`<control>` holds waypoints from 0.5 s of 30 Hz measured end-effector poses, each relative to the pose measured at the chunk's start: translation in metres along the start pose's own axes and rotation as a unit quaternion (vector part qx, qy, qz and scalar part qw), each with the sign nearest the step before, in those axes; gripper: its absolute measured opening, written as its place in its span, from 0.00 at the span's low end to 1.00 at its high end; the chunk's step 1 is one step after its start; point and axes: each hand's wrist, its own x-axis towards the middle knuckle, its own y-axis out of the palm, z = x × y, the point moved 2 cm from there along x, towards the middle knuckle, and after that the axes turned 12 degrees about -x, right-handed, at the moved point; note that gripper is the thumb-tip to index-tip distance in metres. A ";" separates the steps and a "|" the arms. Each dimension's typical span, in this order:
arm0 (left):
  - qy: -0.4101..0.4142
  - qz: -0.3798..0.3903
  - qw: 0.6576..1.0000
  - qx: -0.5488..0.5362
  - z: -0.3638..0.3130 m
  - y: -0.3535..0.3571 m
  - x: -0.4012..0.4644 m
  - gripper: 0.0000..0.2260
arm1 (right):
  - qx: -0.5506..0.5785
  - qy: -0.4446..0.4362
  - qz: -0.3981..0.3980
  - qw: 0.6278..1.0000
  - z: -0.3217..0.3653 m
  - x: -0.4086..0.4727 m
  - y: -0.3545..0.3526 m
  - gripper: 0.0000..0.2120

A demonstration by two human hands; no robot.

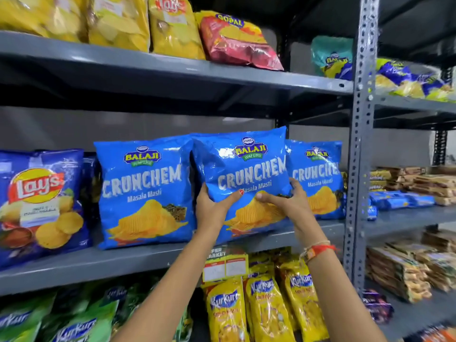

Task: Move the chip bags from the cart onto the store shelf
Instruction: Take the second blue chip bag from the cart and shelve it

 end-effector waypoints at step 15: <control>0.053 -0.091 0.988 0.109 0.029 0.007 0.025 0.38 | -0.056 -0.032 -0.003 0.998 -0.056 0.044 0.031 0.50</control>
